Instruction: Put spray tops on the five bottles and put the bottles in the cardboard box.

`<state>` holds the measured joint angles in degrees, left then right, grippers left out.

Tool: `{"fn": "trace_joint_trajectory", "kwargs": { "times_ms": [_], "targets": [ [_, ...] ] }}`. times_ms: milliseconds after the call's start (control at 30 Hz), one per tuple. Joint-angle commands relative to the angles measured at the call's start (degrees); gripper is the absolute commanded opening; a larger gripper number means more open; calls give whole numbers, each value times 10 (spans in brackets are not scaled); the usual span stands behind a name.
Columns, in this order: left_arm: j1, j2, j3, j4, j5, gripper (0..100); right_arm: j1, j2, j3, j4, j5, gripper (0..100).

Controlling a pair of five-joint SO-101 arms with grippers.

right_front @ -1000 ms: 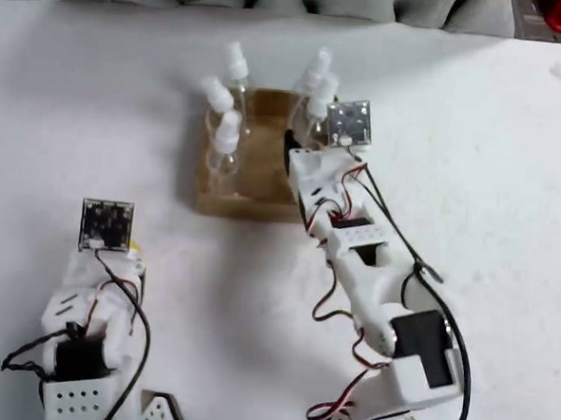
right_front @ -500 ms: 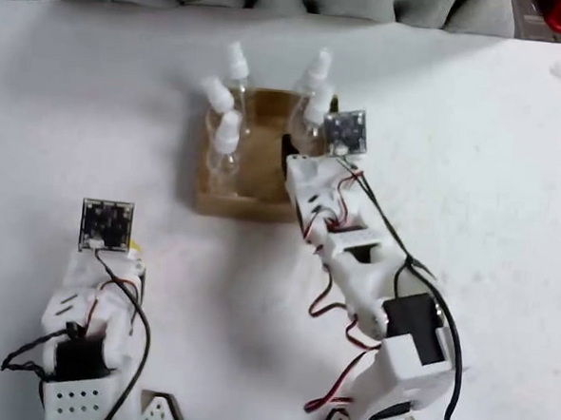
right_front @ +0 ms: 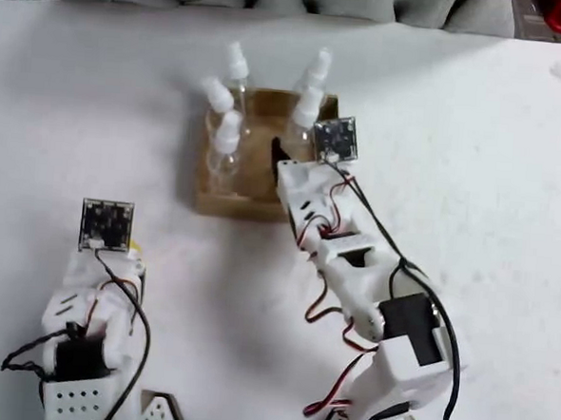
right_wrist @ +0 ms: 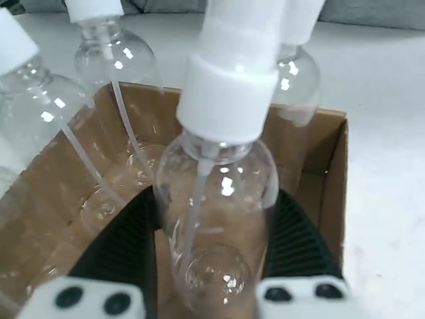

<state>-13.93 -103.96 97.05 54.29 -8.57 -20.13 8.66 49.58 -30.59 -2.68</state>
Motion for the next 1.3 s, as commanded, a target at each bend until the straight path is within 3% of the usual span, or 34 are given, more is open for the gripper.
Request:
{"fn": "trace_joint_trajectory", "kwargs": {
  "times_ms": [0,433,567,800,967,1100,1267],
  "targets": [
    [-4,-6,-1,2,-8,20,-7,-7,-3,-1,6,21],
    [-4,-6,-1,2,-8,20,-14,-12,-5,15,8,22],
    [-4,-6,-1,2,-8,20,-23,-12,-5,20,49,22],
    [-4,-6,-1,2,-8,20,-28,-12,-5,20,55,23],
    [-4,-6,-1,2,-9,20,-25,-12,-4,21,54,108],
    [-4,-6,-1,2,-9,20,-17,-12,-4,22,55,108],
    [-4,-6,-1,2,-9,20,-14,-13,-16,74,55,188]
  ]
}}
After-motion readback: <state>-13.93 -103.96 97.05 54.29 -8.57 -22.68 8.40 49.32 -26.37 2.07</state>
